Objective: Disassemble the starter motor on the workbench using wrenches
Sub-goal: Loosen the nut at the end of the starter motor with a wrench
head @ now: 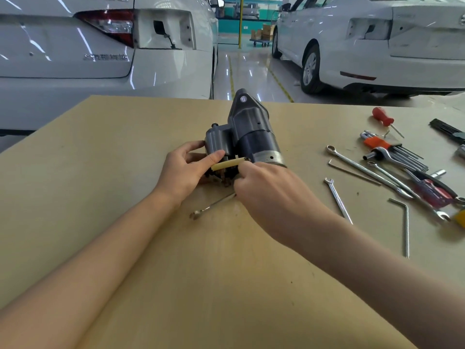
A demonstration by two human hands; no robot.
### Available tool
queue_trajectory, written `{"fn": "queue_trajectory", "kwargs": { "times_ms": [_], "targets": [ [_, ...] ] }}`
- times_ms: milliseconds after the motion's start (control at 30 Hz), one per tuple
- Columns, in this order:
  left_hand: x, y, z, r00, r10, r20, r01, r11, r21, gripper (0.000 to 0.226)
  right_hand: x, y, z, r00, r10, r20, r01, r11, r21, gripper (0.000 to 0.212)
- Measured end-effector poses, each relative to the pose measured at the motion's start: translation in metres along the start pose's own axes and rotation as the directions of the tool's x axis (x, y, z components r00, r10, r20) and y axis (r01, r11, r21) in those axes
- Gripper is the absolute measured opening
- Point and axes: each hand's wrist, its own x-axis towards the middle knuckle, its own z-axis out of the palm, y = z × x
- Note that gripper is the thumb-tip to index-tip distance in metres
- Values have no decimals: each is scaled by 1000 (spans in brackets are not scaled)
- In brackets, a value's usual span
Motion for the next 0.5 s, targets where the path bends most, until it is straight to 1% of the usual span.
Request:
{"fn": "queue_trajectory", "kwargs": {
  "times_ms": [33, 67, 133, 167, 200, 233, 267, 300, 333, 367, 400, 433, 467, 500],
  "targets": [
    [0, 0, 0, 1000, 0, -2, 0, 1000, -3, 59, -3, 0, -2, 1000, -24, 19, 25, 999, -36, 14],
    [0, 0, 0, 1000, 1, -4, -1, 1000, -8, 59, -6, 1, -2, 998, -65, 10, 66, 995, -73, 12],
    [1, 0, 0, 1000, 6, -9, -6, 1000, -15, 61, -17, 5, 3, 983, -172, -61, 165, 980, -109, 6],
    [1, -1, -1, 1000, 12, -12, -12, 1000, -12, 61, -24, 7, 8, 970, -206, -126, 200, 978, -59, 5],
    [1, -1, -1, 1000, 16, -14, -16, 1000, -6, 62, -32, 8, 13, 964, -189, -188, 203, 977, 60, 13],
    [1, -1, -1, 1000, 17, -14, -17, 1000, -4, 61, -38, 8, 19, 961, -122, -247, 181, 956, 233, 21],
    [1, 0, -1, 1000, 17, -14, -17, 1000, -7, 61, -42, 8, 25, 957, 7, -289, 123, 894, 430, 23],
    [1, 0, -1, 1000, 19, -14, -19, 1000, -8, 60, -44, 8, 28, 939, 178, -293, 48, 778, 626, 20],
    [0, 0, -1, 1000, 23, -14, -23, 1000, -4, 59, -44, 9, 32, 903, 357, -240, -23, 596, 803, 16],
    [0, 0, -1, 1000, 25, -12, -25, 1000, 2, 59, -43, 11, 33, 855, 503, -128, -71, 357, 931, 14],
    [0, 0, -1, 1000, 26, -9, -26, 1000, 7, 59, -41, 12, 35, 801, 599, -7, -82, 121, 989, 15],
    [0, 0, -1, 1000, 27, -7, -27, 1000, 10, 59, -40, 15, 36, 754, 649, 103, -69, -77, 995, 17],
    [0, 0, -1, 1000, 28, -7, -28, 1000, 13, 59, -39, 18, 36, 723, 664, 190, -44, -231, 972, 18],
    [0, 0, -2, 1000, 29, -5, -28, 999, 15, 59, -39, 20, 36, 707, 660, 254, -14, -346, 938, 18]
  ]
}}
